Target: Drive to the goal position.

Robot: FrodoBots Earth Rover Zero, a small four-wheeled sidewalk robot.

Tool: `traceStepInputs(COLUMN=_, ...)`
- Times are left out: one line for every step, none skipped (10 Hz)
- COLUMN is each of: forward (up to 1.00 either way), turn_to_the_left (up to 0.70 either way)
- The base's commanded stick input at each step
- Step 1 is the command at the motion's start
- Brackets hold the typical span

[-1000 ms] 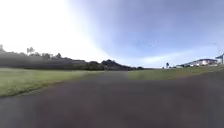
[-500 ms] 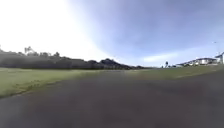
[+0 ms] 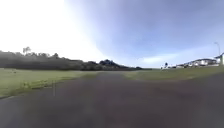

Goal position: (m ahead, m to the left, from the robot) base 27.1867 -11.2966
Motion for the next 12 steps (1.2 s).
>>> traceStepInputs(forward=1.0, turn_to_the_left=0.0)
traceStepInputs(forward=1.0, turn_to_the_left=0.0)
traceStepInputs(forward=1.0, turn_to_the_left=0.0)
traceStepInputs(forward=1.0, turn_to_the_left=0.0)
traceStepInputs(forward=1.0, turn_to_the_left=0.0)
traceStepInputs(forward=1.0, turn_to_the_left=0.0)
traceStepInputs(forward=1.0, turn_to_the_left=0.0)
traceStepInputs(forward=1.0, turn_to_the_left=0.0)
traceStepInputs(forward=1.0, turn_to_the_left=0.0)
traceStepInputs(forward=1.0, turn_to_the_left=0.0)
traceStepInputs(forward=1.0, turn_to_the_left=0.0)
traceStepInputs(forward=1.0, turn_to_the_left=0.0)
